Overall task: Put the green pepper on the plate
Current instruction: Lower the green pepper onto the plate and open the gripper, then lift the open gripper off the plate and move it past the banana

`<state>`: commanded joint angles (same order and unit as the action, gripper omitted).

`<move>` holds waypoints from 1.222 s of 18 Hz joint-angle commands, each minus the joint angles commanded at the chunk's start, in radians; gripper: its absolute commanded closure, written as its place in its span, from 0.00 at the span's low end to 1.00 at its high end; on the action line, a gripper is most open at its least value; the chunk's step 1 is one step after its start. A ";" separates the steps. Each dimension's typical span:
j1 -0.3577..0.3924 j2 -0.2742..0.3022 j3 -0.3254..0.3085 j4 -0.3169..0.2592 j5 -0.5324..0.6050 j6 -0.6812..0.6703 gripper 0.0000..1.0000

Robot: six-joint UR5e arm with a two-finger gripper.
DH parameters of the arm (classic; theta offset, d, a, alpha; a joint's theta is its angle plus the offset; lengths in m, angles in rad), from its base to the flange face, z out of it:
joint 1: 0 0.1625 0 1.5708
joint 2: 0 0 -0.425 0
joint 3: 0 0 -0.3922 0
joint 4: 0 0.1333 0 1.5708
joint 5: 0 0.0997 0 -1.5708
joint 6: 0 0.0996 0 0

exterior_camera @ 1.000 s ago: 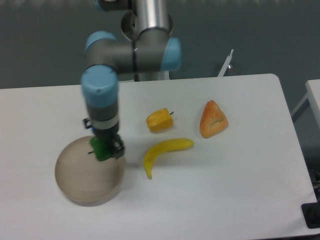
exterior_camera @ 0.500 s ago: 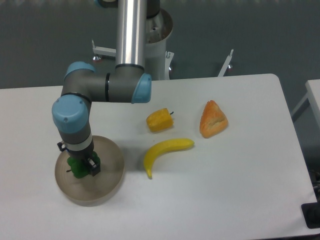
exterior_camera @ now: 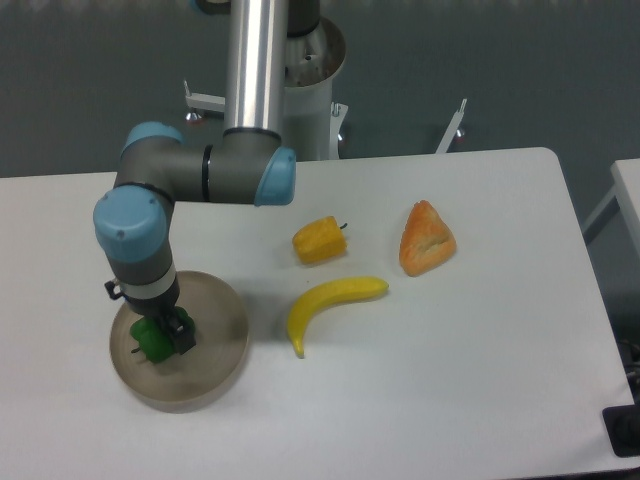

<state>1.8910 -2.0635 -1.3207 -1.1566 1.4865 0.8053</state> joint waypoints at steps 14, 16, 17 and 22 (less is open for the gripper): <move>0.424 0.080 0.015 -0.187 -0.100 0.552 0.00; 0.439 0.060 0.009 -0.180 -0.081 0.563 0.00; 0.453 0.046 0.009 -0.173 -0.078 0.590 0.00; 0.462 0.017 0.008 -0.173 -0.026 0.686 0.00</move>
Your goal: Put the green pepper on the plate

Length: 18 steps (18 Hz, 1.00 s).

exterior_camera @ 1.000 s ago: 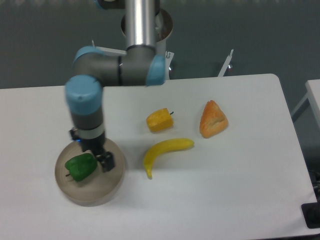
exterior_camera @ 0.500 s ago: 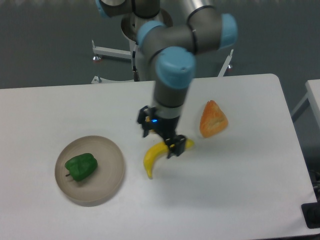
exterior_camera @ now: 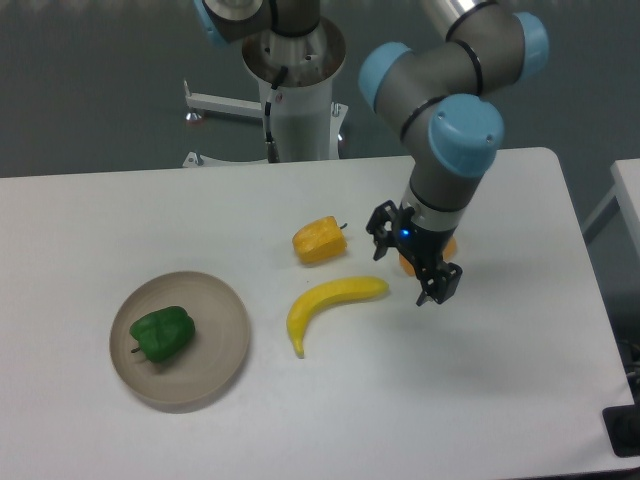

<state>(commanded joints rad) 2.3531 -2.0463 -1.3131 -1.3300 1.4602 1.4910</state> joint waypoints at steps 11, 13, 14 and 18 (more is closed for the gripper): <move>0.008 -0.003 0.002 -0.006 0.115 0.132 0.00; 0.008 -0.003 0.002 -0.006 0.115 0.132 0.00; 0.008 -0.003 0.002 -0.006 0.114 0.132 0.00; 0.008 -0.005 0.003 -0.006 0.114 0.132 0.00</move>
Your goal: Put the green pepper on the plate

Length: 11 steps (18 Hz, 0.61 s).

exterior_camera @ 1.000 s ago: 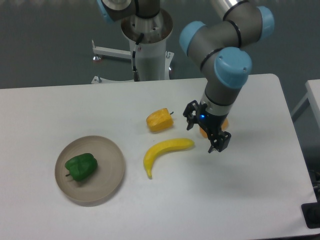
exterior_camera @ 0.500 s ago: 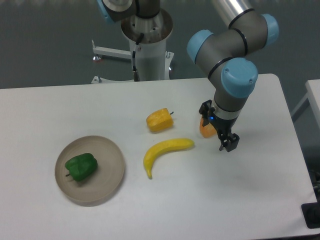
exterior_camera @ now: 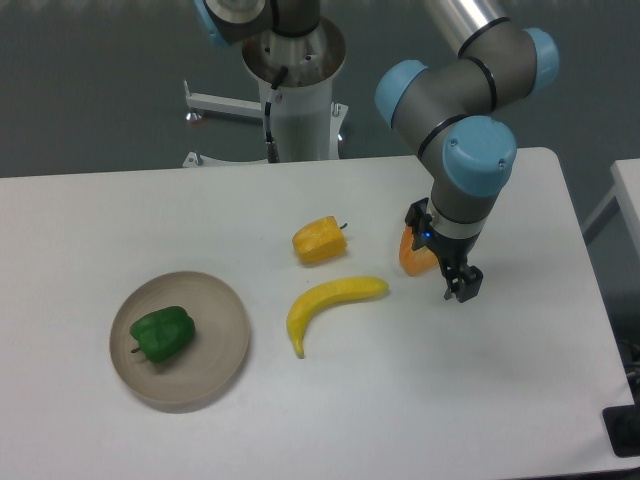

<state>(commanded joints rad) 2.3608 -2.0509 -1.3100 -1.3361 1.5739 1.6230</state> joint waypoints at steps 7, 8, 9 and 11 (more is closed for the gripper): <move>0.012 0.000 0.009 0.000 -0.006 0.000 0.00; 0.014 0.002 0.011 0.000 -0.006 0.000 0.00; 0.014 0.002 0.011 0.000 -0.006 0.000 0.00; 0.017 0.002 0.011 0.000 -0.006 0.000 0.00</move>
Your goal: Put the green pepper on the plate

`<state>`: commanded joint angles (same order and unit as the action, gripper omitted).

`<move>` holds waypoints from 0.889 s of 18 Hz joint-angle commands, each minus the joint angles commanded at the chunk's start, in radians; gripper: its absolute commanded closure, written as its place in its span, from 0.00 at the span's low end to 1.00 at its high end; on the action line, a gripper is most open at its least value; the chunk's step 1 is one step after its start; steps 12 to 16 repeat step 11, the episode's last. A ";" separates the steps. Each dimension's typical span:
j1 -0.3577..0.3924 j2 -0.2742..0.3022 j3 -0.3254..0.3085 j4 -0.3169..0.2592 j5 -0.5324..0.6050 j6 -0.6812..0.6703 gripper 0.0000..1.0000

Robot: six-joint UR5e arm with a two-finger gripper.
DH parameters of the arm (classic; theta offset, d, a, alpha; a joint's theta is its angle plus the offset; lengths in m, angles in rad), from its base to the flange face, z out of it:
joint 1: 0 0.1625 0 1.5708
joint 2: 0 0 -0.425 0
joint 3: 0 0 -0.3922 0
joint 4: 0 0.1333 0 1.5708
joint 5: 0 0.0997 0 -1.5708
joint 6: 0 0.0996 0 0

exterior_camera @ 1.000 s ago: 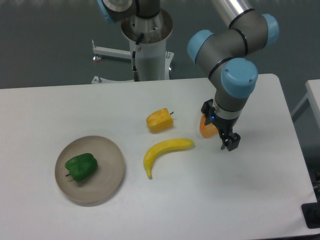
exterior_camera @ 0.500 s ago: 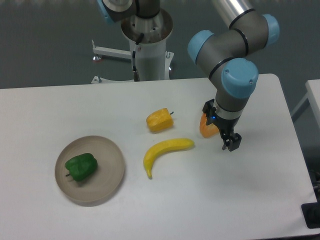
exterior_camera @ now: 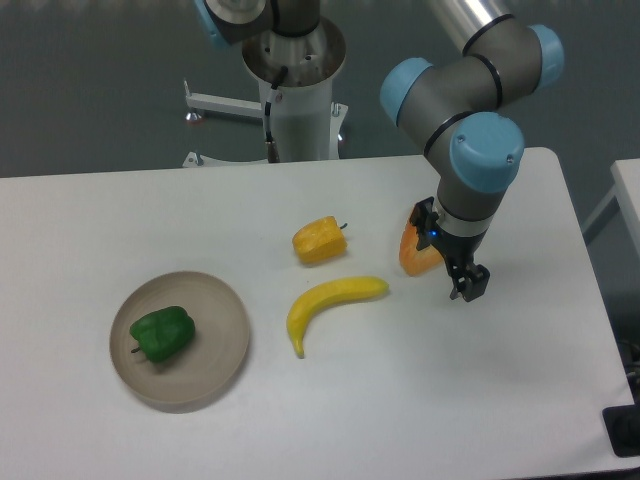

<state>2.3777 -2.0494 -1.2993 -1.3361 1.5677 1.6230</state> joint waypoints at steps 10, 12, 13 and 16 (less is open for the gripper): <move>0.003 0.006 -0.003 -0.005 0.002 0.000 0.00; 0.003 0.006 -0.003 -0.005 0.002 0.000 0.00; 0.003 0.006 -0.003 -0.005 0.002 0.000 0.00; 0.003 0.006 -0.003 -0.005 0.002 0.000 0.00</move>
